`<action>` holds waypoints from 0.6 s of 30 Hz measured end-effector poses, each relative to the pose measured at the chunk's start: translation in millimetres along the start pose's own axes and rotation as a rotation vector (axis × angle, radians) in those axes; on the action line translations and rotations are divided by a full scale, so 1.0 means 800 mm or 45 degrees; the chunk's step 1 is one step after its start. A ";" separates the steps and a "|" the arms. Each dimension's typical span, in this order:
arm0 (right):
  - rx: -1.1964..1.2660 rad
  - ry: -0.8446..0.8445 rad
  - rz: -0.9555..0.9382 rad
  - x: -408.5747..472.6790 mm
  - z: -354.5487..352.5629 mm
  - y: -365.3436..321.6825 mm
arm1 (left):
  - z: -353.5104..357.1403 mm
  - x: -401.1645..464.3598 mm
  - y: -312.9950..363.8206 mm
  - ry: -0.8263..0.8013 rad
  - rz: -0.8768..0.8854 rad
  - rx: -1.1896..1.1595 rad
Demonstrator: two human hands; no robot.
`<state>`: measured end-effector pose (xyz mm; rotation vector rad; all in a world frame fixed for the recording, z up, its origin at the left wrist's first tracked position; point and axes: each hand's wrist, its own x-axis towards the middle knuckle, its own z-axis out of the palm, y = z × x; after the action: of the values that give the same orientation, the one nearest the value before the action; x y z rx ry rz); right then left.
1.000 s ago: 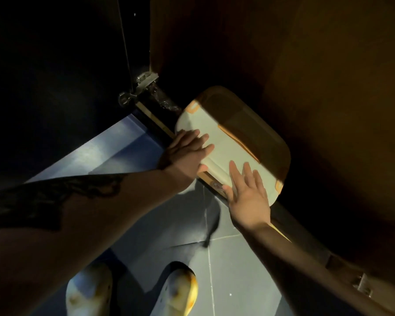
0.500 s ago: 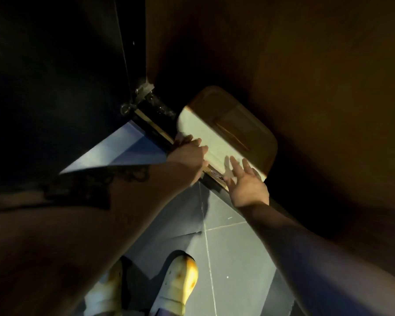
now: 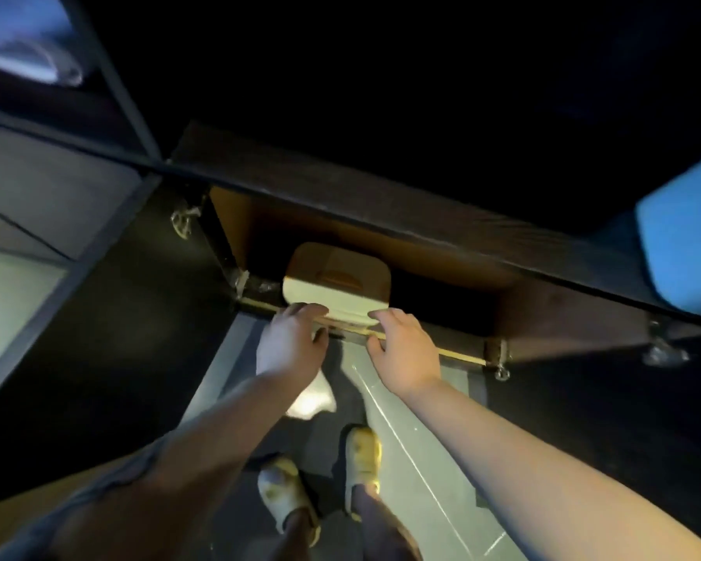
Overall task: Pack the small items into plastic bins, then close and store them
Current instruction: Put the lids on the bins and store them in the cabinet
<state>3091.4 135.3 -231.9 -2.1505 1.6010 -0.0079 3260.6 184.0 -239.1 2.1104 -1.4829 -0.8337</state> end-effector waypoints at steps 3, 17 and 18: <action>0.119 0.080 0.029 -0.047 -0.057 0.000 | -0.034 -0.026 0.066 0.015 0.142 -0.038; 0.266 0.730 0.206 -0.183 -0.295 0.201 | 0.036 -0.066 0.388 -0.015 0.603 -0.202; 0.289 0.739 0.225 -0.188 -0.306 0.226 | 0.048 -0.065 0.407 -0.016 0.593 -0.218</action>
<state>2812.6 146.0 -38.3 -1.9199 1.9774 -0.7817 2998.4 123.1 -44.5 1.5482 -1.7439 -0.7613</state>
